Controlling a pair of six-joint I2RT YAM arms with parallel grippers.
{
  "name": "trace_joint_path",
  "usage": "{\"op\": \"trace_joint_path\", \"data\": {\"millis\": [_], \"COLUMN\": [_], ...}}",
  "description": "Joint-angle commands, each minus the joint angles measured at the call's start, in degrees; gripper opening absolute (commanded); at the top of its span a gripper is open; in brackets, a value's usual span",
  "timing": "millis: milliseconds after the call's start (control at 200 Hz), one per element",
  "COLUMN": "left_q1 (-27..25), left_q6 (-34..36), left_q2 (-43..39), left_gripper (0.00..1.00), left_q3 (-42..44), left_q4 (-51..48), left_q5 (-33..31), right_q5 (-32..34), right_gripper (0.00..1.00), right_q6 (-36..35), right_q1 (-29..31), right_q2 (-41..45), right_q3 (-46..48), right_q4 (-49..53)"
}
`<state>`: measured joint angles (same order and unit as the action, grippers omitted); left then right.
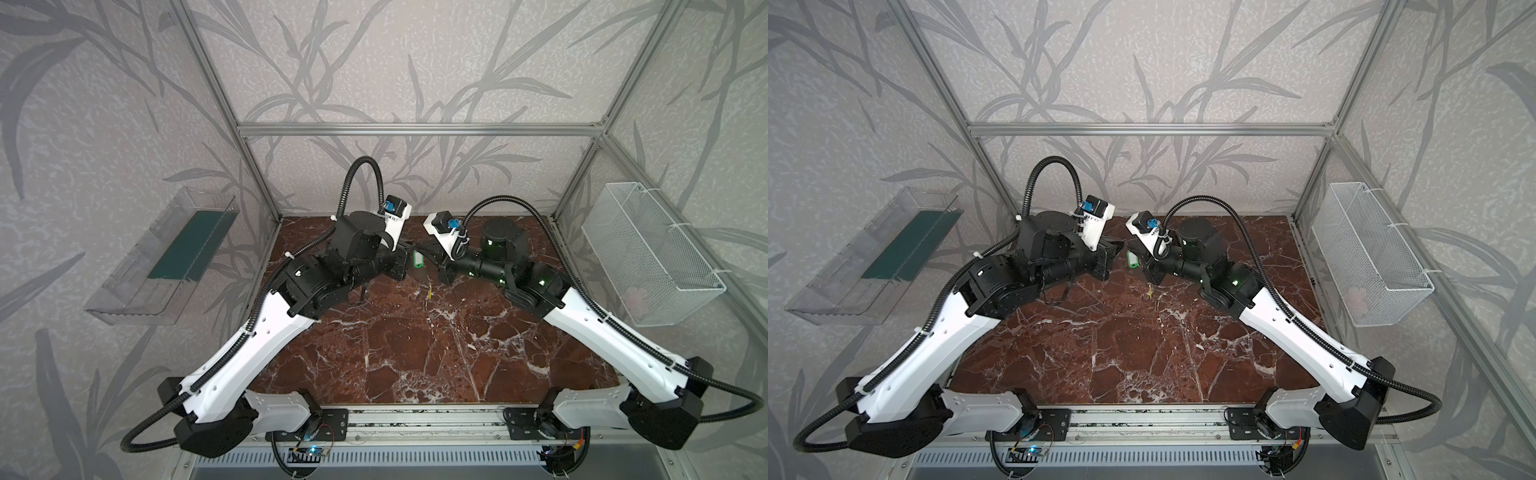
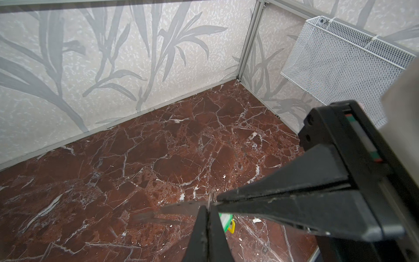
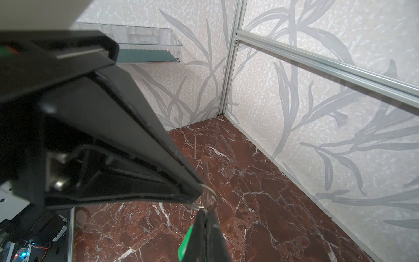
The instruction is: Put the keys on the keyring
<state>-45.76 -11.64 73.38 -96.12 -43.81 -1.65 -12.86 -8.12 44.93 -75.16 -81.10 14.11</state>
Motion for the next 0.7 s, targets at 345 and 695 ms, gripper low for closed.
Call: {"op": "trace_joint_path", "data": {"millis": [345,695], "left_q1": [-0.3,-0.23], "left_q6": [6.42,8.22], "left_q2": [4.58,8.81], "left_gripper": [0.0,0.0], "left_q3": [-13.22,-18.01], "left_q4": [-16.3,-22.99], "left_q5": [8.7,9.03], "right_q5": [-7.62,-7.66], "right_gripper": [0.0,0.0], "right_q6": [0.23,-3.68], "right_q1": [-1.95,-1.95], "right_q2": [1.81,3.41], "right_q3": [-1.72,-1.62], "right_q4": [2.49,4.34]}}
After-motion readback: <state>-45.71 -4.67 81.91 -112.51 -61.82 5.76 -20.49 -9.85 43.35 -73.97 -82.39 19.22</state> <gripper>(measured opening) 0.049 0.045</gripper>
